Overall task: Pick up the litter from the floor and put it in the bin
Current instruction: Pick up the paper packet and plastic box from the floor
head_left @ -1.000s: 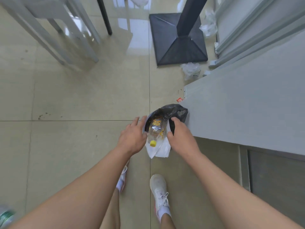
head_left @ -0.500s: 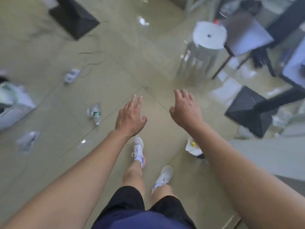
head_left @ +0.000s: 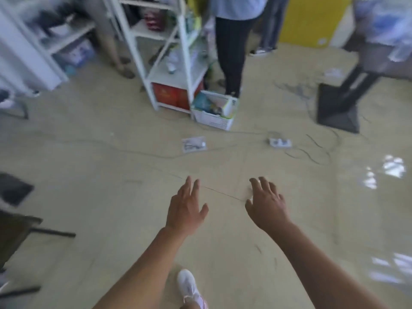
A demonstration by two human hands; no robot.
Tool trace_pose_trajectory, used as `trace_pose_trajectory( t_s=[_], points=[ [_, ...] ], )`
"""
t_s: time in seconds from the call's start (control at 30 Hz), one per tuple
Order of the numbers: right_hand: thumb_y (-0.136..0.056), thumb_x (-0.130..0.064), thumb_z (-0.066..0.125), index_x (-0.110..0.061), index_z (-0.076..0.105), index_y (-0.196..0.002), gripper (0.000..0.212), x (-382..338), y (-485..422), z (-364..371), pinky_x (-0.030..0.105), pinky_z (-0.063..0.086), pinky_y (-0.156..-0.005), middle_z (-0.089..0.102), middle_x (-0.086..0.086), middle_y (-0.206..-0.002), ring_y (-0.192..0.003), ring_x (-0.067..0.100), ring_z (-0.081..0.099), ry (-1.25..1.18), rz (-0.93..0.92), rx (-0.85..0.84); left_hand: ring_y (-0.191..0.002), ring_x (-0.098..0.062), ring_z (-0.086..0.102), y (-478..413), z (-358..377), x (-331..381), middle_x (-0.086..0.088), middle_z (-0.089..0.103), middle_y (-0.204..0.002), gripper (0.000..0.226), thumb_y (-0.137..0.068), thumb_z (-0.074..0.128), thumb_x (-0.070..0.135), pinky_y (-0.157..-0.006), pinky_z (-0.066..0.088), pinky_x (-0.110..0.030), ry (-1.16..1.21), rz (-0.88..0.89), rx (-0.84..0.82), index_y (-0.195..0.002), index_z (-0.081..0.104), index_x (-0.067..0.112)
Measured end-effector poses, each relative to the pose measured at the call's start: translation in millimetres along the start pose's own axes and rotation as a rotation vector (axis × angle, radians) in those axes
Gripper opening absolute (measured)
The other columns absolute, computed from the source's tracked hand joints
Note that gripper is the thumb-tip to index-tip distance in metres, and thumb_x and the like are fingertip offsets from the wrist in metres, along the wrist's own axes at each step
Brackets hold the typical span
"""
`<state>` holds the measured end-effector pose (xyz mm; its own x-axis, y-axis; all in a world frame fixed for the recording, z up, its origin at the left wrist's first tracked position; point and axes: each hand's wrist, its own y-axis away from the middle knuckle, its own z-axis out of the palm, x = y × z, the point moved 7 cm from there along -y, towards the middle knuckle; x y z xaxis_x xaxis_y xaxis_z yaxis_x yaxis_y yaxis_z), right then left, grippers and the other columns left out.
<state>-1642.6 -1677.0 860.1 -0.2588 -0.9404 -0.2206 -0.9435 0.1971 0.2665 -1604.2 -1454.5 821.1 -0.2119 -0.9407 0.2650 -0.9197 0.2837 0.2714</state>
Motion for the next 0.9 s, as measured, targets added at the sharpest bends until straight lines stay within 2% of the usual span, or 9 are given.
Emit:
trace_pose_trajectory(
  t_s=[0.13,0.27,0.53,0.77,0.9],
  points=[
    [-0.094,-0.026,0.055,-0.021,0.035,-0.148,0.059,-115,-84,12,0.043,0.041,-0.103,0.037,0.001,-0.151,-0.139,0.027,0.036,0.025,-0.110,-0.062,-0.153,-0.027,0.027,-42,-33,-130,-0.011,0.001,-0.173,0.085,-0.097,0.049,0.053,-0.113,0.038,-0.041,-0.022,-0.138,0.002,-0.164,0.011,0.016],
    [-0.094,-0.024,0.054,-0.019,0.035,-0.148,0.058,-170,-145,14,0.042,0.043,-0.102,0.039,0.003,-0.147,-0.135,0.027,0.038,0.037,-0.143,-0.101,-0.152,-0.030,0.029,-92,-61,-193,-0.010,0.003,-0.173,0.086,-0.096,0.051,0.054,-0.113,0.038,-0.042,-0.009,-0.181,0.004,-0.164,0.012,0.017],
    [-0.093,-0.024,0.056,-0.018,0.032,-0.152,0.063,-198,-310,12,0.043,0.042,-0.104,0.038,0.006,-0.149,-0.136,0.030,0.038,0.053,-0.129,-0.144,-0.151,-0.030,0.028,-252,-88,-205,-0.009,0.000,-0.173,0.086,-0.097,0.051,0.054,-0.112,0.037,-0.044,0.029,-0.158,-0.052,-0.164,0.013,0.017],
    [-0.093,-0.024,0.056,-0.018,0.033,-0.150,0.063,-206,-498,66,0.043,0.043,-0.101,0.039,0.007,-0.148,-0.134,0.031,0.039,0.099,-0.168,-0.266,-0.152,-0.031,0.027,-435,-56,-226,-0.008,-0.005,-0.172,0.086,-0.097,0.052,0.052,-0.112,0.037,-0.045,0.025,-0.174,-0.193,-0.164,0.010,0.018],
    [-0.092,-0.024,0.056,-0.018,0.031,-0.151,0.064,-213,-572,86,0.043,0.043,-0.101,0.040,0.006,-0.147,-0.134,0.031,0.039,0.130,-0.157,-0.341,-0.152,-0.030,0.026,-509,-48,-245,-0.009,-0.006,-0.172,0.088,-0.097,0.052,0.054,-0.114,0.038,-0.047,0.046,-0.181,-0.239,-0.164,0.008,0.017]
  ],
)
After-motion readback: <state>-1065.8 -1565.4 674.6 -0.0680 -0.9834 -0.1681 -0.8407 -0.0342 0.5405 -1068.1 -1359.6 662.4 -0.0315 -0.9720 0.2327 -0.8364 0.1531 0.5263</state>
